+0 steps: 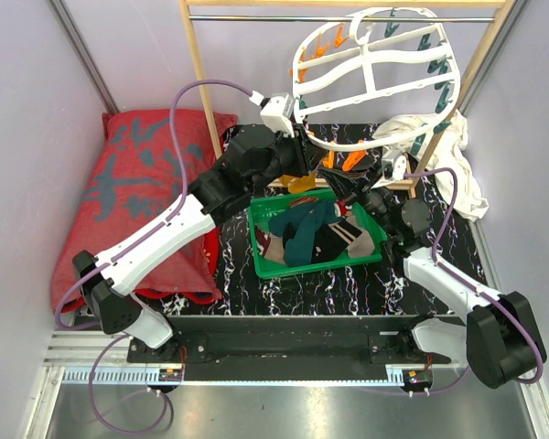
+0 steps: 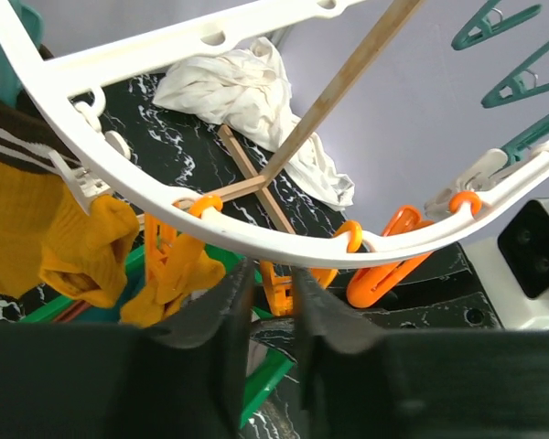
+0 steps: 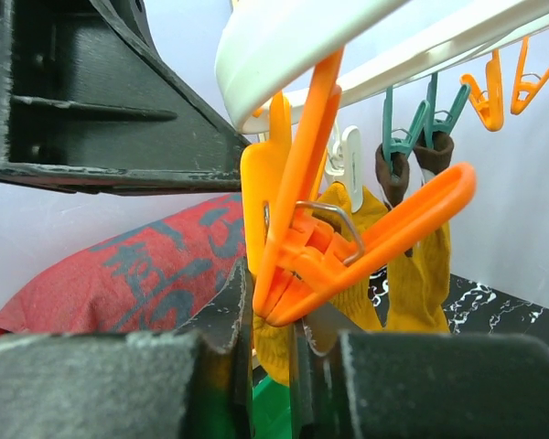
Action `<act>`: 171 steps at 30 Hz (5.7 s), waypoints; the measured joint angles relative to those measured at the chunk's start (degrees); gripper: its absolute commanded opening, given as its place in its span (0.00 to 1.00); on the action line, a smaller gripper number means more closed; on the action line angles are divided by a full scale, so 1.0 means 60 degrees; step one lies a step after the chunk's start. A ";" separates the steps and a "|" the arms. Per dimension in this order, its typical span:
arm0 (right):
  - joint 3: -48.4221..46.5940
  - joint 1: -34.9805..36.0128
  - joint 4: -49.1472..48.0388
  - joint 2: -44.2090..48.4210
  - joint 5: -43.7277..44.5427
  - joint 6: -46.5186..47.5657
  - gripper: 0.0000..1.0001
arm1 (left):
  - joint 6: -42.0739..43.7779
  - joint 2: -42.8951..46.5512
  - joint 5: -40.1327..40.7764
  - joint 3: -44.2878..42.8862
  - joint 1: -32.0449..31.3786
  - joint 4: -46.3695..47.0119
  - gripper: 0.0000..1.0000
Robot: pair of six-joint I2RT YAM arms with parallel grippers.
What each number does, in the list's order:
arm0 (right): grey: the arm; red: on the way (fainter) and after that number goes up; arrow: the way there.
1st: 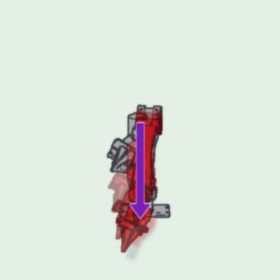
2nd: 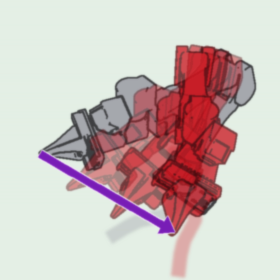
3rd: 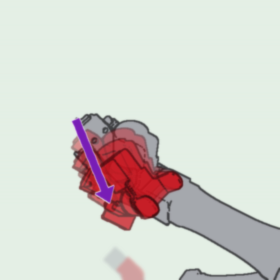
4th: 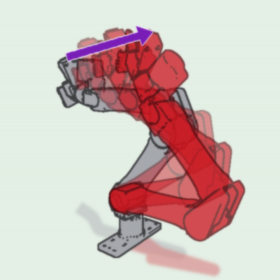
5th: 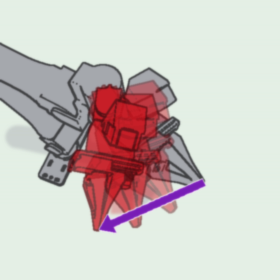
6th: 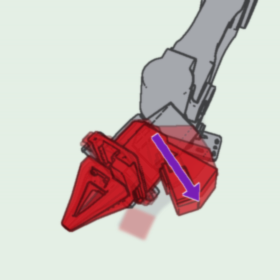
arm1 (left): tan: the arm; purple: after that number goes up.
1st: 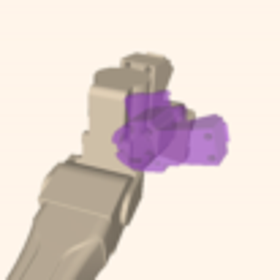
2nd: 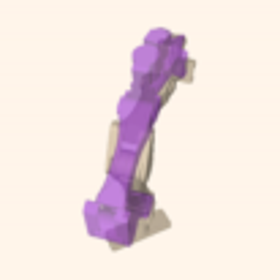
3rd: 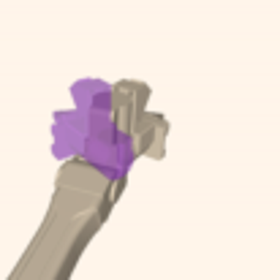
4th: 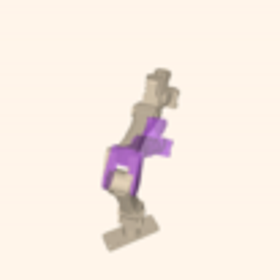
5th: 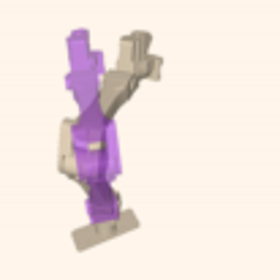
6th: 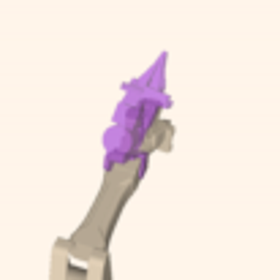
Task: Clip the socks to the hanger
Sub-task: Open the clamp at the hanger, then adjust the sock in the bin.
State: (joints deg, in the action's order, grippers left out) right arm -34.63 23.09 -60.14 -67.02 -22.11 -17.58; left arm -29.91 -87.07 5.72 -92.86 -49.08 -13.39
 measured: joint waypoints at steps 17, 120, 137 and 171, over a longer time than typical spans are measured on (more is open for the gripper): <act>-0.0040 0.0000 0.0120 0.0087 -0.0018 0.0004 0.00 | 0.0386 0.0375 -0.0827 0.0732 0.0007 0.1158 0.65; -0.1993 -0.0149 0.7402 -0.4597 0.4477 -0.5053 0.00 | 0.2481 -0.0754 0.1774 -0.0113 -0.0568 0.0452 0.00; 0.1013 -0.0160 0.6298 0.1173 0.1264 -0.1730 0.03 | 0.2470 -0.0754 0.1923 -0.0317 -0.0572 0.0233 0.00; -0.1417 -0.0160 1.3147 -0.0765 0.2907 -0.3763 0.55 | 0.2251 -0.0754 0.1912 -0.0328 -0.0572 0.0091 0.00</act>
State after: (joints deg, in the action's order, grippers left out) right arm -43.13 22.13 18.74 -71.61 -4.67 -40.16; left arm -16.40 -91.59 17.19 -94.83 -52.51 -12.84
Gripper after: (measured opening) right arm 0.550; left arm 0.283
